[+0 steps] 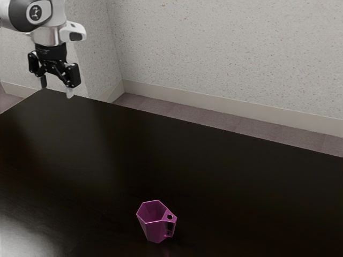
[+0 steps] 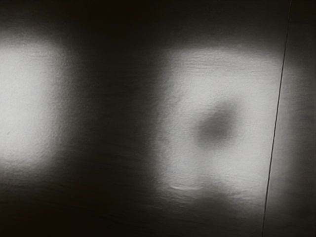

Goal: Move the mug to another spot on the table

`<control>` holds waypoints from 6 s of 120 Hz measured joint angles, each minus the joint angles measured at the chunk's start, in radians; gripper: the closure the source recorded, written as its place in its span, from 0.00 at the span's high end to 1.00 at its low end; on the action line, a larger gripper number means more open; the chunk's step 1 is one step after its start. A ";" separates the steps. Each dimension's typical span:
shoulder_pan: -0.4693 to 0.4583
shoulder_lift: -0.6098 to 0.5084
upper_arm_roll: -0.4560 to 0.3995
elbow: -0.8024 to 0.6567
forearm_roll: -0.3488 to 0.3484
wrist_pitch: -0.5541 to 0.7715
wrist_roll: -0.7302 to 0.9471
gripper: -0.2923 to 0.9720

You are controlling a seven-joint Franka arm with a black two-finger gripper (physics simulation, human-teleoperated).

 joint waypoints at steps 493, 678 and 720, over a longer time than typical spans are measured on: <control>-0.499 0.267 -0.140 -0.575 -0.120 0.801 -2.276 0.63; -0.398 0.288 -0.074 -0.444 0.293 0.467 -2.092 0.21; -0.364 0.332 -0.042 -0.405 0.325 0.489 -1.982 0.20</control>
